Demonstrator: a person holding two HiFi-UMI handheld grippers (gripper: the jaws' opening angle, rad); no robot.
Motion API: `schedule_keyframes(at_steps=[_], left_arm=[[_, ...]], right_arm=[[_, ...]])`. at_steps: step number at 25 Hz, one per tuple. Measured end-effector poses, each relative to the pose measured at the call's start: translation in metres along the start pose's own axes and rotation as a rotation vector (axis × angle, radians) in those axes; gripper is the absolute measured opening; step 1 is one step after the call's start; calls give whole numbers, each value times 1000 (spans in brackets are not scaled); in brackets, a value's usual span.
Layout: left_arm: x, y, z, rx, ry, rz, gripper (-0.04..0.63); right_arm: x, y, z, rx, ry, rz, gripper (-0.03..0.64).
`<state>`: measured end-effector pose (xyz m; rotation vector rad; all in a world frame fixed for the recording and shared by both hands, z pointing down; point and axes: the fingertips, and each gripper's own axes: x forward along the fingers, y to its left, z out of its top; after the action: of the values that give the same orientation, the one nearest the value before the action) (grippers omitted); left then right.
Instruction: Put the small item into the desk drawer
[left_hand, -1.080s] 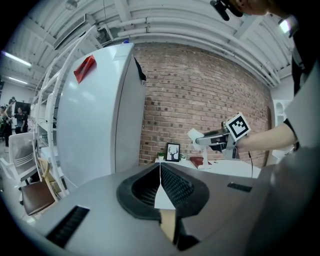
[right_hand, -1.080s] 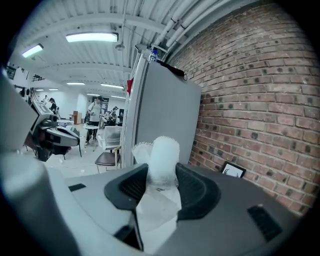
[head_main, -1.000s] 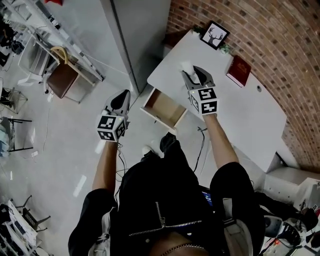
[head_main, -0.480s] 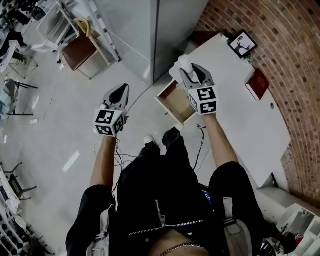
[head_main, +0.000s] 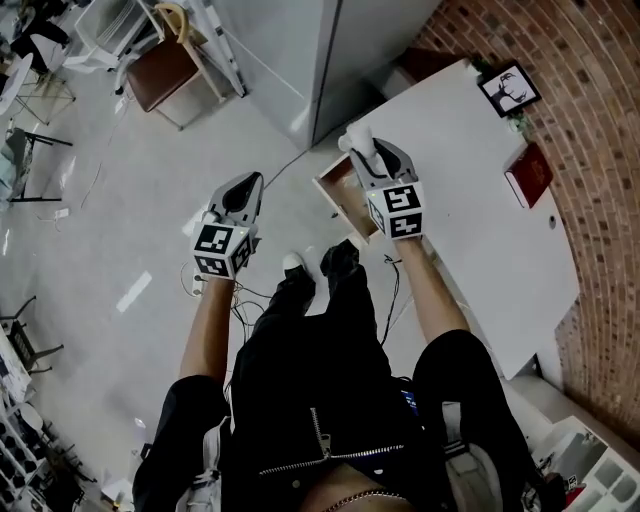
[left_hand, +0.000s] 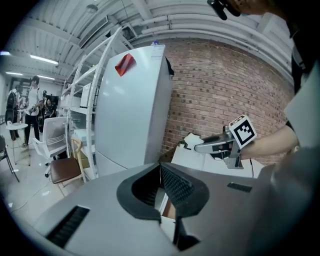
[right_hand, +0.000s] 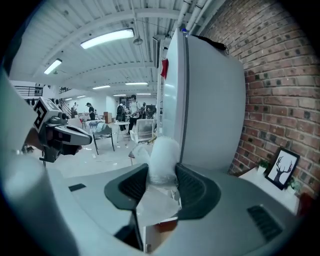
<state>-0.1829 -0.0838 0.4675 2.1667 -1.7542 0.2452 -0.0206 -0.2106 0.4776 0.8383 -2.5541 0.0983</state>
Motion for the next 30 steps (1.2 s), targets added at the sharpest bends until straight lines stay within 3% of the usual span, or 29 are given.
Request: schedule_keyframes(at_steps=[13, 19, 30], left_arm=[[49, -24, -58, -36, 97, -39, 21], [69, -25, -87, -53, 153, -41, 21], [95, -24, -135, -87, 232, -40, 21]], right_arm=[[21, 18, -130, 83, 168, 47, 175], [41, 27, -193, 69, 252, 88, 173], [80, 28, -314, 100, 474, 113, 173]])
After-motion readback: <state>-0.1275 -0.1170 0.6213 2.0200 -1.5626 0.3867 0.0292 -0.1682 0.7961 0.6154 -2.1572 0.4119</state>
